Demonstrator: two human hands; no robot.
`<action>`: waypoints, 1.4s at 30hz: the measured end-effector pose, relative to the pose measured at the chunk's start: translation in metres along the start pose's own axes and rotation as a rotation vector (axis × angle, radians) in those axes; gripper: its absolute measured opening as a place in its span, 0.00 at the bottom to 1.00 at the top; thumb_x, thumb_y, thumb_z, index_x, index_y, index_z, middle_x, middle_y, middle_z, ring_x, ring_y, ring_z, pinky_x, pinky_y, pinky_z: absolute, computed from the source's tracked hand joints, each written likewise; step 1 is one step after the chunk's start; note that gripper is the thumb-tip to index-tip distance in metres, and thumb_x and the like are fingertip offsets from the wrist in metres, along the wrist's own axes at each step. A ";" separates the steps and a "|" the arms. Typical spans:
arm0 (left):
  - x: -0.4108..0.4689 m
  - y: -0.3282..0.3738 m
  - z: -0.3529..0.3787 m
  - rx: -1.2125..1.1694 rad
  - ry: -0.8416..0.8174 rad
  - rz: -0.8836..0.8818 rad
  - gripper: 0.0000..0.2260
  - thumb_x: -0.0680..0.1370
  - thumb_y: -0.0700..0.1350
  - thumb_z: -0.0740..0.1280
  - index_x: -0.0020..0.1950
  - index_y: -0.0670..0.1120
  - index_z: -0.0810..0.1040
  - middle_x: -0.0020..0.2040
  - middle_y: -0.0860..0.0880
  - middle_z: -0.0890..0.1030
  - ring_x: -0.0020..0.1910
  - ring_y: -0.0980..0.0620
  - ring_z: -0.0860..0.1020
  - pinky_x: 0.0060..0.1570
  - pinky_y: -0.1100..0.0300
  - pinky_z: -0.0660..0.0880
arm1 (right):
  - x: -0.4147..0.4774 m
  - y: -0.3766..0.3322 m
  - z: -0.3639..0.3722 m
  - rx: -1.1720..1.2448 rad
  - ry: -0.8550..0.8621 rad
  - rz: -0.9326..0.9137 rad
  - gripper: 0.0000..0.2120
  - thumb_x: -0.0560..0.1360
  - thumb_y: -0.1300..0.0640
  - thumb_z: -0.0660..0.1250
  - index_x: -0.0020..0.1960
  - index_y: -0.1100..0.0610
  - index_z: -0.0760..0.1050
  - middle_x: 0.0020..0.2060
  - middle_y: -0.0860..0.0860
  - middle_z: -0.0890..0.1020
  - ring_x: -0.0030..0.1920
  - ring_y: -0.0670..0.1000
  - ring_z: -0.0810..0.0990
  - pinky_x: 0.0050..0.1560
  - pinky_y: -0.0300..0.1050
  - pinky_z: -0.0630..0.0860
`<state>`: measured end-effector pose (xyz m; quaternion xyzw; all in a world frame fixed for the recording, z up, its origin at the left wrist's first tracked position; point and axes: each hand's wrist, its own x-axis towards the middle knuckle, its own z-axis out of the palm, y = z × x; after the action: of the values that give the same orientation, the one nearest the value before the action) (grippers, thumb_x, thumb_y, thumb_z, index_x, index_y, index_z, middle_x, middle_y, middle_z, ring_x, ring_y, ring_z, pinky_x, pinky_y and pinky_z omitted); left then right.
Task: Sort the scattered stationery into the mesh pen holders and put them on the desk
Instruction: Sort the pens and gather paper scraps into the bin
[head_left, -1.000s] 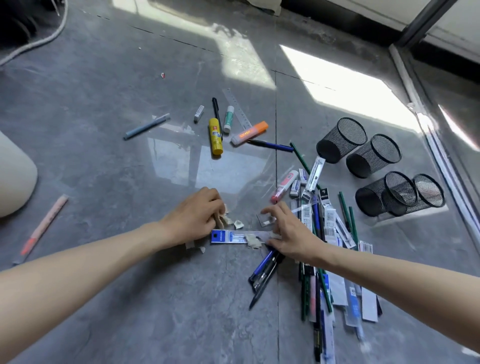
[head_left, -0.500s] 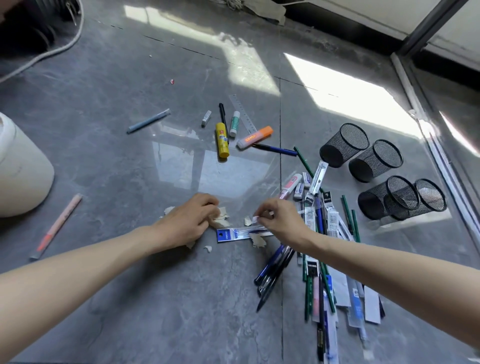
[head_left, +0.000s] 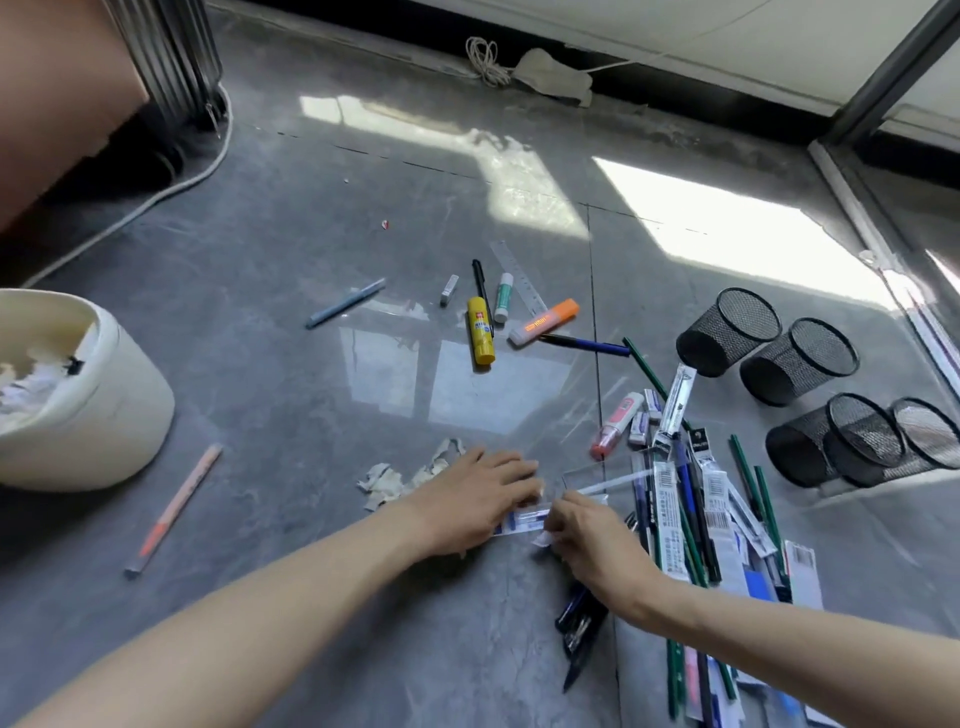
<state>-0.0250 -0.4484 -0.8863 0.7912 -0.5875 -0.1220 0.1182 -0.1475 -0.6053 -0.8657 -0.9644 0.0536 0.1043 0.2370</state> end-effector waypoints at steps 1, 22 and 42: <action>-0.003 -0.004 -0.001 -0.041 0.035 -0.016 0.18 0.79 0.44 0.55 0.68 0.47 0.71 0.70 0.48 0.69 0.68 0.47 0.67 0.65 0.54 0.64 | 0.002 0.000 0.001 -0.012 0.002 0.010 0.04 0.72 0.63 0.66 0.42 0.55 0.74 0.38 0.42 0.72 0.42 0.48 0.73 0.39 0.38 0.64; -0.082 -0.036 0.003 -0.020 0.341 -0.260 0.17 0.79 0.50 0.54 0.59 0.45 0.76 0.54 0.50 0.80 0.54 0.52 0.75 0.62 0.55 0.60 | -0.016 -0.063 0.029 0.020 -0.030 -0.406 0.09 0.76 0.51 0.60 0.48 0.55 0.76 0.47 0.49 0.77 0.48 0.51 0.76 0.45 0.41 0.73; -0.106 -0.019 0.008 0.185 0.438 -0.037 0.17 0.81 0.47 0.53 0.56 0.42 0.78 0.60 0.43 0.78 0.62 0.45 0.72 0.68 0.48 0.60 | -0.017 -0.004 -0.018 -0.573 -0.163 -0.372 0.10 0.60 0.60 0.66 0.41 0.57 0.72 0.41 0.52 0.74 0.37 0.49 0.71 0.26 0.42 0.69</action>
<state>-0.0399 -0.3421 -0.8944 0.8168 -0.5421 0.1049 0.1675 -0.1606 -0.6095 -0.8442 -0.9734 -0.1739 0.1469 -0.0247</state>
